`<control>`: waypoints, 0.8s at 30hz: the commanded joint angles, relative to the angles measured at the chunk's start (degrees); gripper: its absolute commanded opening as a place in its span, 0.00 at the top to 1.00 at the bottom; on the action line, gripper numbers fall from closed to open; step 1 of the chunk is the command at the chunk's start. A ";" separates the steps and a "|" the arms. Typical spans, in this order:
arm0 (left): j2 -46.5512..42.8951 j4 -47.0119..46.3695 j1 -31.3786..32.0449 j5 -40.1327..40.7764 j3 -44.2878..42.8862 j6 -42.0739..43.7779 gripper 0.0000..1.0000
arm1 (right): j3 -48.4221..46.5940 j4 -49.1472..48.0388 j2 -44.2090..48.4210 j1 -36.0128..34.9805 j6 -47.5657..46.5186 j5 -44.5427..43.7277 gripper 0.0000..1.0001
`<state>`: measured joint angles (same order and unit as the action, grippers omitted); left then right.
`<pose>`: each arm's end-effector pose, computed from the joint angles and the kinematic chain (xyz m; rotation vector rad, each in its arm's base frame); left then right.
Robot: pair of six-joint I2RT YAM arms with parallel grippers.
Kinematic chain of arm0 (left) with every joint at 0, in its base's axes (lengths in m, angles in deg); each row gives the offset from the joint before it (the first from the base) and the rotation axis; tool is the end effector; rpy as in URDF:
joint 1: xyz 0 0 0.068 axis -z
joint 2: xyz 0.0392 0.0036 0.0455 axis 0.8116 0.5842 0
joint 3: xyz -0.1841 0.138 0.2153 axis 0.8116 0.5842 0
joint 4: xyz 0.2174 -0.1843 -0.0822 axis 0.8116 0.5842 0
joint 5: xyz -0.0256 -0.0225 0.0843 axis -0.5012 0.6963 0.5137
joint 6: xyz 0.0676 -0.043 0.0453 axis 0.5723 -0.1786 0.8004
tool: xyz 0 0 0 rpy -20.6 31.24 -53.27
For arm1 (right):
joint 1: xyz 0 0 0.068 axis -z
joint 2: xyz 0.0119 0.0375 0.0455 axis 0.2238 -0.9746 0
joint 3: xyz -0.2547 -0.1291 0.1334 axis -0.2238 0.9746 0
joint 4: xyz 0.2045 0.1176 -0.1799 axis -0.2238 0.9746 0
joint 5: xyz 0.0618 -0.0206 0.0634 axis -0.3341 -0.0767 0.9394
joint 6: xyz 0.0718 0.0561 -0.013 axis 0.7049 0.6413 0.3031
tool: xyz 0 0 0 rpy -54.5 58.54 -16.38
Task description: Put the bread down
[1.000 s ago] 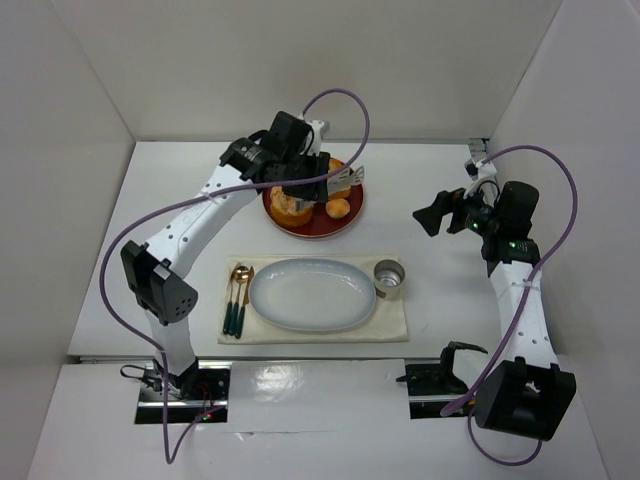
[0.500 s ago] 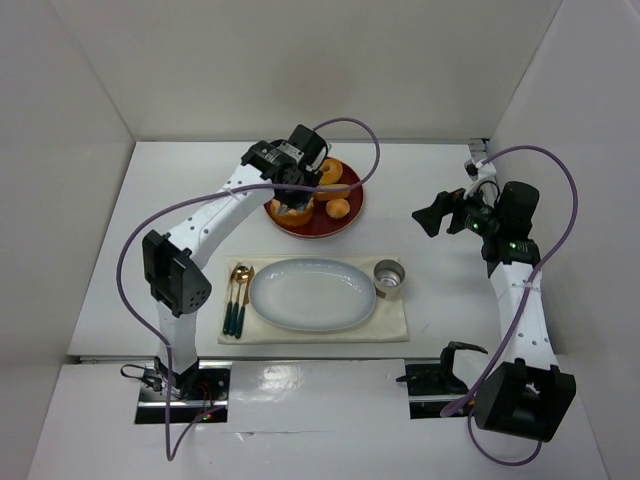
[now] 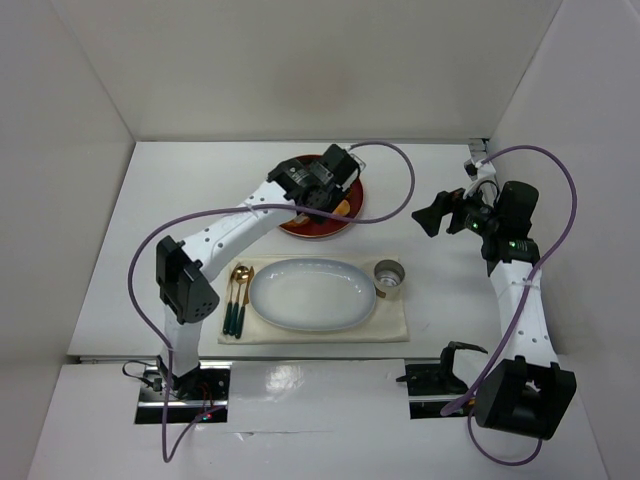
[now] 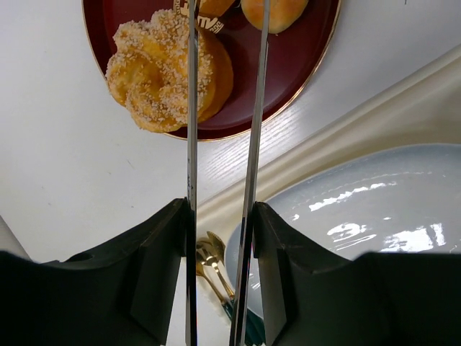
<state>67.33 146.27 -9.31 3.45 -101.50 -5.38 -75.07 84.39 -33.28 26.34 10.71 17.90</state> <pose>0.3772 -0.3280 0.3672 0.6612 2.2952 0.1380 0.2775 -0.0053 0.3428 -0.3927 1.8358 0.5474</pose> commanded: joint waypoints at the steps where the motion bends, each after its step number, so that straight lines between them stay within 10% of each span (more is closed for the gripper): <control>1: 2.13 -1.85 1.37 4.35 -1.70 2.36 0.46 | -1.46 0.11 -0.52 0.30 -0.86 0.47 0.00; 24: 5.04 -3.96 3.04 8.32 -3.65 5.44 0.46 | -1.46 0.11 -1.58 0.30 -0.86 -0.58 0.00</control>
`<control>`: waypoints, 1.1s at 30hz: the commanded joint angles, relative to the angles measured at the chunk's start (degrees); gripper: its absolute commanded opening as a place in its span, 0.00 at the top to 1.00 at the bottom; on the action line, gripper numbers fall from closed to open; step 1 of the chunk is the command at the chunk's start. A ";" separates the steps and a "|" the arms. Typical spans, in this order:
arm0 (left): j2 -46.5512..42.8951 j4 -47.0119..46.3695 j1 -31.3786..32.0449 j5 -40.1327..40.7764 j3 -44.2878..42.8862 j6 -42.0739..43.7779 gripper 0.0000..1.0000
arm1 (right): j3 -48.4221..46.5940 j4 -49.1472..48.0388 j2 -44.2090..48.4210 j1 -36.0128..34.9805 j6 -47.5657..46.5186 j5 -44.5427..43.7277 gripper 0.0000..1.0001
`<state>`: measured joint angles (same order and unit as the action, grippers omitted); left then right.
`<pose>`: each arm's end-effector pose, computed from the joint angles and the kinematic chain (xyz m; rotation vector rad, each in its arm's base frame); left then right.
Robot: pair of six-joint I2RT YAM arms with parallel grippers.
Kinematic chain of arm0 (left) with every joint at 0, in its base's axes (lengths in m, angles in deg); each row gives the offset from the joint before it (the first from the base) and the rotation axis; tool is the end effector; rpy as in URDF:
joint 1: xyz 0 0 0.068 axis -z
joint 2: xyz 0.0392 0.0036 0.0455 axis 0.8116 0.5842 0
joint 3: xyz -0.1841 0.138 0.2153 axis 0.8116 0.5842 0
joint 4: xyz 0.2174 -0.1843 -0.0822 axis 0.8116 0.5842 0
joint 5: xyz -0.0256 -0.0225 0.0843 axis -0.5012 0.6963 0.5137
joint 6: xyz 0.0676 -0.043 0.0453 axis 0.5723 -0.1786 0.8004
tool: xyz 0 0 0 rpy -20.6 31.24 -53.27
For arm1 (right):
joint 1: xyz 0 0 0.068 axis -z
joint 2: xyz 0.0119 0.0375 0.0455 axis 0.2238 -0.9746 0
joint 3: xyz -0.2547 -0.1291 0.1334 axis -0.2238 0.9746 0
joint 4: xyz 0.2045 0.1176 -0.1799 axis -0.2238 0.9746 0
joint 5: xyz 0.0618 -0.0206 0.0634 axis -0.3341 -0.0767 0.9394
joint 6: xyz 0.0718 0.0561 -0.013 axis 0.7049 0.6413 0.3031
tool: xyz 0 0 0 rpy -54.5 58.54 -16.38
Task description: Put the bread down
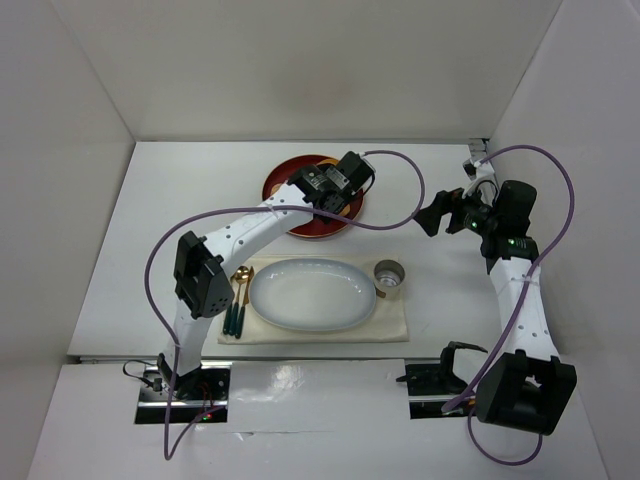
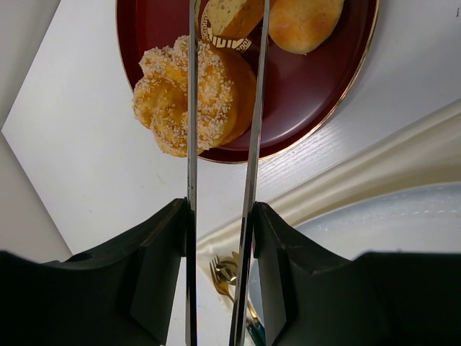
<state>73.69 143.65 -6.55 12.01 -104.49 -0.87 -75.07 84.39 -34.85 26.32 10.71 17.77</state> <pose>0.3895 -0.3611 0.3401 0.7336 2.2168 0.3248 0.2837 -0.0068 0.3358 -0.3817 1.8599 0.5588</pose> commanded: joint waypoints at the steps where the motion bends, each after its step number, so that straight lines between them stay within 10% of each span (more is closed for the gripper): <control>1: -2.10 -1.34 0.29 -0.25 -0.65 0.93 0.46 | -1.46 0.11 0.00 0.32 -0.86 -0.45 0.00; 33: -0.26 -1.87 0.29 -3.41 1.72 0.93 0.46 | -1.46 0.11 0.00 0.32 -0.86 -0.45 0.00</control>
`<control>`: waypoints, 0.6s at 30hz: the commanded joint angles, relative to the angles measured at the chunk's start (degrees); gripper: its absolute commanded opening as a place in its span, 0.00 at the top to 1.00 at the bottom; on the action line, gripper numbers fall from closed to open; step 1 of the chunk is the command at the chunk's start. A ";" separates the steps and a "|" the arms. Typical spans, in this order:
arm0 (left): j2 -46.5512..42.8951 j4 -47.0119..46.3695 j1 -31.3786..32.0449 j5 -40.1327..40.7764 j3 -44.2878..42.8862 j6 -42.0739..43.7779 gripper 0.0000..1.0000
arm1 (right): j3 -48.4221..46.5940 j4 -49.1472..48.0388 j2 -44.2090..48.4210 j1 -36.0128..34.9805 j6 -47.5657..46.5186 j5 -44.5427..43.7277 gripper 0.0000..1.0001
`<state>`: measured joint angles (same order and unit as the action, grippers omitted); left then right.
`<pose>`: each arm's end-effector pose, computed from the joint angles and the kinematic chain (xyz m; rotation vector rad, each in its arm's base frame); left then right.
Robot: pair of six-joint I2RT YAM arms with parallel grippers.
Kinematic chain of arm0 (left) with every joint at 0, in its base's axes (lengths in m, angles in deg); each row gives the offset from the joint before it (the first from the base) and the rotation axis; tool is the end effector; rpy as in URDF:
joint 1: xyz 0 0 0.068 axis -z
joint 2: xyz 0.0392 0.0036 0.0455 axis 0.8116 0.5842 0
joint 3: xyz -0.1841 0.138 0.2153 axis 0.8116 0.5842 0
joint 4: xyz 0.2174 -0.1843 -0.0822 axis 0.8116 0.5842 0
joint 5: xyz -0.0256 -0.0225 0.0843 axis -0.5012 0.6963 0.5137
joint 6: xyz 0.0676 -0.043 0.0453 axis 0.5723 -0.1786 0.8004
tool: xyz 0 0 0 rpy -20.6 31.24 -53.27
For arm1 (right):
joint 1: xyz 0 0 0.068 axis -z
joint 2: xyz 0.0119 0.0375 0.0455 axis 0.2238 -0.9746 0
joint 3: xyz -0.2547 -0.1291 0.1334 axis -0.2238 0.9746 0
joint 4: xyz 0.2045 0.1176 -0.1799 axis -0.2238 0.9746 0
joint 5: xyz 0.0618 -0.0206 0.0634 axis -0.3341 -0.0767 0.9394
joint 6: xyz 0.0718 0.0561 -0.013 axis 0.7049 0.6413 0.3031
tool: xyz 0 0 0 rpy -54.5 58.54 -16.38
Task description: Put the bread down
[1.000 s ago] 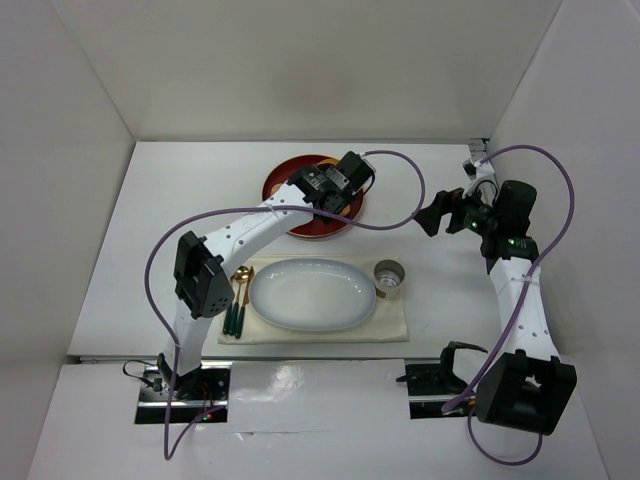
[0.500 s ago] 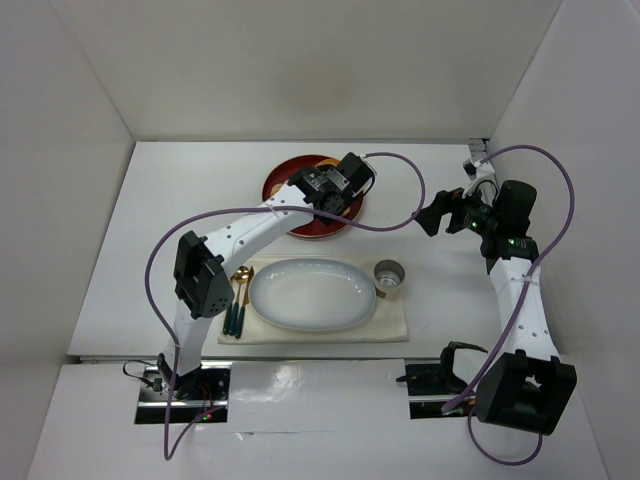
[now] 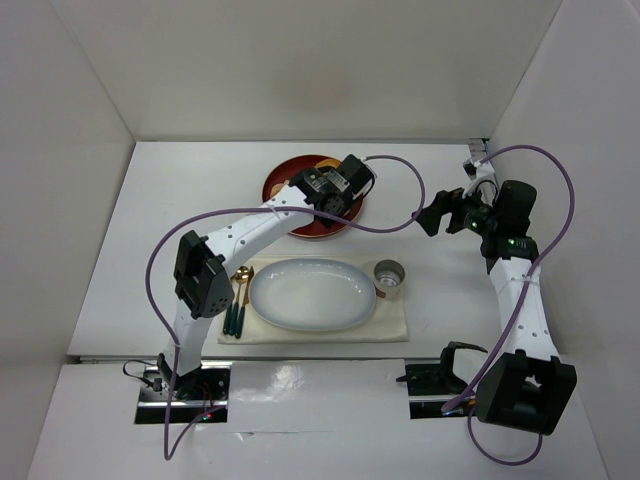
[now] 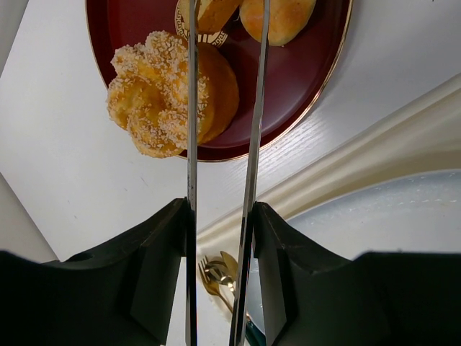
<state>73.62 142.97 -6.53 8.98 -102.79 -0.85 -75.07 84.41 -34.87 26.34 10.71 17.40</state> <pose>0.3873 -0.3645 0.3291 0.7725 2.2432 0.2774 0.2840 -0.0073 0.3355 -0.3771 1.8625 0.5528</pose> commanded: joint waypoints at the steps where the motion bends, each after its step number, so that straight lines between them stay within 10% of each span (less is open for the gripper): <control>1: 0.32 -1.19 0.26 -0.38 0.02 0.91 0.46 | -1.46 0.08 0.02 0.30 -0.86 -0.08 0.00; 18: 2.00 -4.53 -3.08 -0.38 2.83 1.44 0.46 | -1.46 0.08 0.02 0.30 -0.86 -0.08 0.00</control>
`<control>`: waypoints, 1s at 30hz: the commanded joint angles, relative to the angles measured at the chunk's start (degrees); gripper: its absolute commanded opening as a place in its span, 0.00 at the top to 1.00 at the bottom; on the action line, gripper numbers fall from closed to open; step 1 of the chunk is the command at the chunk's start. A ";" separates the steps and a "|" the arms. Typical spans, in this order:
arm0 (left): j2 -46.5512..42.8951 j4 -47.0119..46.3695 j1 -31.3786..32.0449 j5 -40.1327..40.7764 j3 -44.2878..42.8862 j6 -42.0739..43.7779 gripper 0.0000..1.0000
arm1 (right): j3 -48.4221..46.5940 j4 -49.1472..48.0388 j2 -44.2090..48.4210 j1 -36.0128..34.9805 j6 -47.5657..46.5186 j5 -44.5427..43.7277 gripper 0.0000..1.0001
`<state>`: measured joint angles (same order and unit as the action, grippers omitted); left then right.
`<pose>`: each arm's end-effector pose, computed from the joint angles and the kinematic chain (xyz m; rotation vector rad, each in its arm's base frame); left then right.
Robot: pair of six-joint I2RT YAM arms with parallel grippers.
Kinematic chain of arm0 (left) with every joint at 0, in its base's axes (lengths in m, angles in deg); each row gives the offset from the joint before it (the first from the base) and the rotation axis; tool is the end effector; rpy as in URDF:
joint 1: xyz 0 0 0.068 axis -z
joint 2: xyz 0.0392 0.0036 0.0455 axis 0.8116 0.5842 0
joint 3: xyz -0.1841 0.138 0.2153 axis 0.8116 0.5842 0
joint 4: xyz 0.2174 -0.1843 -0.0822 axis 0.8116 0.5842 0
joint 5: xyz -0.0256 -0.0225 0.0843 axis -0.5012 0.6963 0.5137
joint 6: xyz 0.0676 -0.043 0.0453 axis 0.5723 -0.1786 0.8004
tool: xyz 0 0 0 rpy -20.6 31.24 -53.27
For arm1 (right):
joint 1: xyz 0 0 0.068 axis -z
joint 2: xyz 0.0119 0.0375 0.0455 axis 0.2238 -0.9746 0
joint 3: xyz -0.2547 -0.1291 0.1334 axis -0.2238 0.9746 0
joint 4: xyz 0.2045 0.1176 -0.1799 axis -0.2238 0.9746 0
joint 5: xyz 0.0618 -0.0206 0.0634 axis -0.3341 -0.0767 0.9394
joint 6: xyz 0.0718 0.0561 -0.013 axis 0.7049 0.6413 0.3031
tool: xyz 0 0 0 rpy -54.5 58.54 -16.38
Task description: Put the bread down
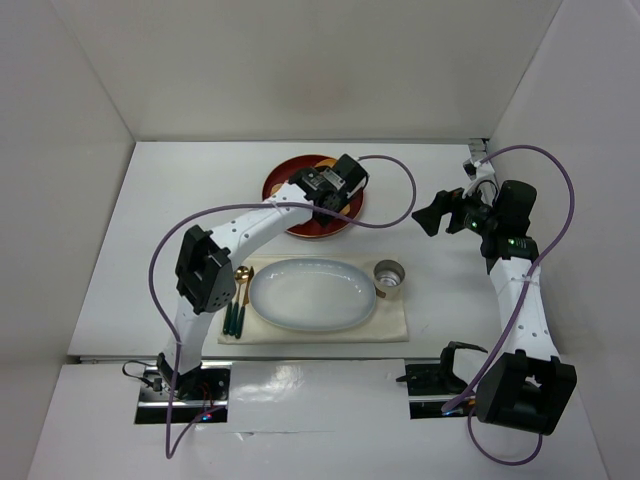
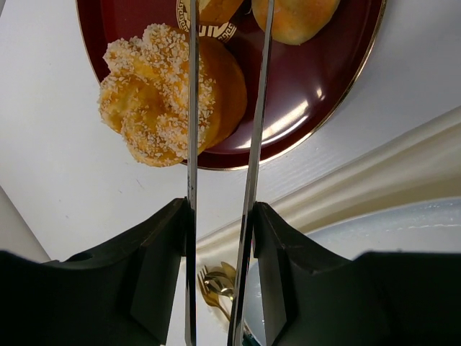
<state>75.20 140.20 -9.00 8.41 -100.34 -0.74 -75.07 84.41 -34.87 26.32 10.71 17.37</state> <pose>0.4083 -0.3541 0.3029 0.7448 2.2790 0.3011 0.2840 -0.0073 0.3355 -0.3771 1.8627 0.5525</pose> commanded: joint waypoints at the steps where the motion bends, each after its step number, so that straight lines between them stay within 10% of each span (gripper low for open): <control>1: 0.95 -1.75 -1.13 -0.33 0.38 1.33 0.46 | -1.46 0.08 0.02 0.32 -0.86 -0.06 0.00; 21: 2.01 -0.70 -3.86 -6.14 -0.14 0.28 0.52 | -1.46 0.08 0.02 0.32 -0.86 -0.06 0.00; 30: 2.01 -0.17 -4.39 -6.67 0.38 -0.25 1.00 | -1.46 0.08 0.02 0.32 -0.86 -0.06 0.00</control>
<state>76.99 140.09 -12.94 1.76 -99.95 0.15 -75.07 84.39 -34.87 26.34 10.71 17.37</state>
